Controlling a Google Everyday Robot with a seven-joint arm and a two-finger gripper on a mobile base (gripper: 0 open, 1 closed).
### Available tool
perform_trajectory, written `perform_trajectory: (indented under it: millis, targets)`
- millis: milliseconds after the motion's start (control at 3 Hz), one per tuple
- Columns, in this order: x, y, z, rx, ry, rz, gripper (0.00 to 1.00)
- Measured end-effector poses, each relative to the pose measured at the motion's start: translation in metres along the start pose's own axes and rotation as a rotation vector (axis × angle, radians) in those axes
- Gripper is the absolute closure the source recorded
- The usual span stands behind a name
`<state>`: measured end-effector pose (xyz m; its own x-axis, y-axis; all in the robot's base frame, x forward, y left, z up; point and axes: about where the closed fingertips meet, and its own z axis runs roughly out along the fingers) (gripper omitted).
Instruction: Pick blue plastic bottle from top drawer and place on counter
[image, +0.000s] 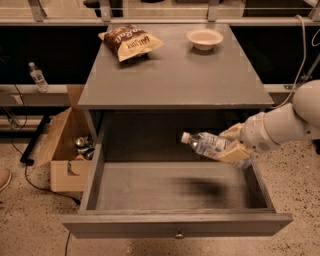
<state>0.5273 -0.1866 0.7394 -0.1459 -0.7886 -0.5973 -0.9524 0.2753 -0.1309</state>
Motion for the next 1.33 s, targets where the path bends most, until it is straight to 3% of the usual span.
perform_trajectory:
  millis: [333,667,1000,1333]
  targets:
    - [-0.019,-0.022,-0.049,0.045,-0.037,-0.057,1.00]
    - [-0.033,-0.050,-0.078,0.077,-0.036,-0.061,1.00]
    - [-0.046,-0.099,-0.095,0.113,-0.019,0.011,1.00]
    - [-0.053,-0.143,-0.105,0.161,-0.012,0.132,1.00]
